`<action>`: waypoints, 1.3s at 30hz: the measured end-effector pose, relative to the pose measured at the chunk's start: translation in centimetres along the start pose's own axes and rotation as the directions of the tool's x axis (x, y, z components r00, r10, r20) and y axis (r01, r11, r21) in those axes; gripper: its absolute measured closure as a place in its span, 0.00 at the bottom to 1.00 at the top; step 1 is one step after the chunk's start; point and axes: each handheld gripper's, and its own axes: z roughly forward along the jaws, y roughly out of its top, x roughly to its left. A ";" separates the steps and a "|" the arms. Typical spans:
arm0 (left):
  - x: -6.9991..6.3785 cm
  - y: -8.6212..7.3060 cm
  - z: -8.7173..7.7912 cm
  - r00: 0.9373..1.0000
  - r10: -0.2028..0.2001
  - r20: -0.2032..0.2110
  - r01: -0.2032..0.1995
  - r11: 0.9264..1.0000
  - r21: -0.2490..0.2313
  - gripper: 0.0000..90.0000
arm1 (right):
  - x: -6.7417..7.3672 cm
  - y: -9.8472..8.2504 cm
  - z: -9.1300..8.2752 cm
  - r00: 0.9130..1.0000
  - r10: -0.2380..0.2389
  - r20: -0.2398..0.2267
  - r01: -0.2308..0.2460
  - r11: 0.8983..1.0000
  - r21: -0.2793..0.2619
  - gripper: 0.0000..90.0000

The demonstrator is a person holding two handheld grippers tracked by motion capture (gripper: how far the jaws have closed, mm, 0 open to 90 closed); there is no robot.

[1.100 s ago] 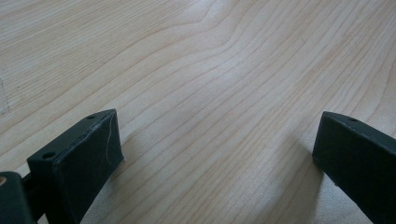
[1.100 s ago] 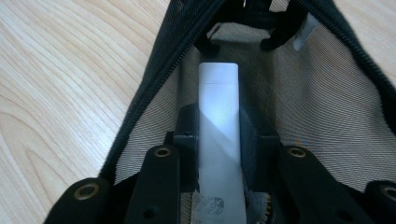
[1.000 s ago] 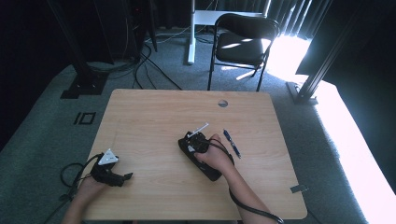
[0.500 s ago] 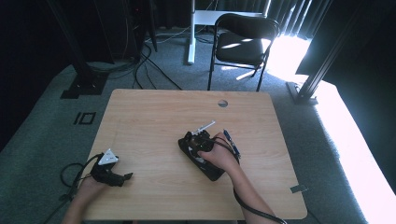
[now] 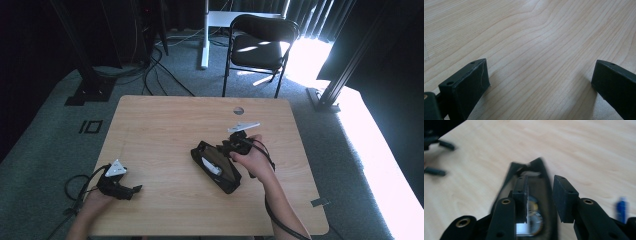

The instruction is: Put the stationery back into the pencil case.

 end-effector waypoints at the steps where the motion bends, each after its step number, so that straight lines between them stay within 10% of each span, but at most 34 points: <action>1: 0.0 0.0 0.0 1.000 0.000 0.000 0.000 1.000 0.000 0.02 | -0.5 -0.1 -0.3 1.000 0.006 0.013 -0.006 1.000 -0.007 0.71; 18: 0.0 0.0 0.0 1.000 -0.001 0.001 0.001 1.000 0.000 0.02 | -8.8 -5.4 2.7 0.954 0.104 0.281 -0.139 0.985 0.106 0.65; 39: 0.0 0.0 0.0 1.000 -0.001 0.000 0.001 1.000 0.000 0.02 | -9.7 -7.1 5.1 0.936 0.133 0.325 -0.192 0.969 0.157 0.77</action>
